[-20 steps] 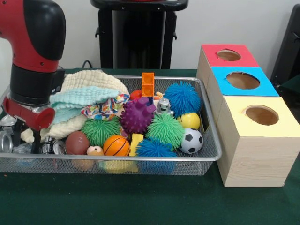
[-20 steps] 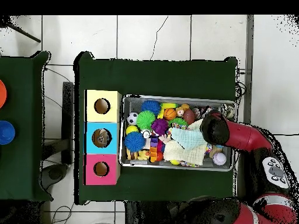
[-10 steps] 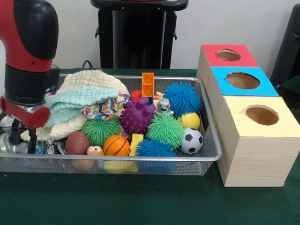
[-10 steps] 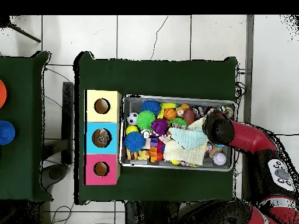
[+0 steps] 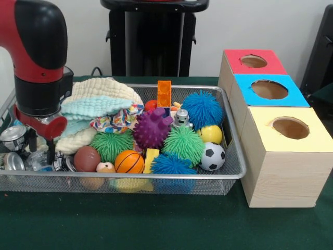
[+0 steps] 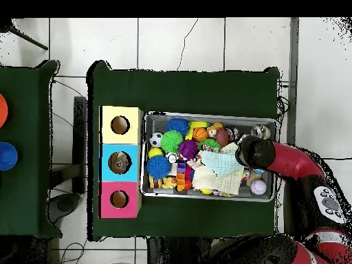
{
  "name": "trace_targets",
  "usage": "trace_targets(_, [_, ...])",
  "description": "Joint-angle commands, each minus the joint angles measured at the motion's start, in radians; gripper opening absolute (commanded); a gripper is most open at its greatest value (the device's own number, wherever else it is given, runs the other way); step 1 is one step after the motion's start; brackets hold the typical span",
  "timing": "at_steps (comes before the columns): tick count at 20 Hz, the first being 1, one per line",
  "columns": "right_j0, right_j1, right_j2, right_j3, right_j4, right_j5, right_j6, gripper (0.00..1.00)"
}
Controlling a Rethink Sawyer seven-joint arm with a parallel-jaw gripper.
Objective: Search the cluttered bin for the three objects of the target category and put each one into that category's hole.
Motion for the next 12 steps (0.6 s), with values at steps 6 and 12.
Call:
trace_targets(6, [0.001,0.045,0.095,0.019,0.002,0.108,-0.065,1.00])
trace_targets(12, [-0.011,0.066,0.109,-0.022,-0.025,0.068,-0.099,1.00])
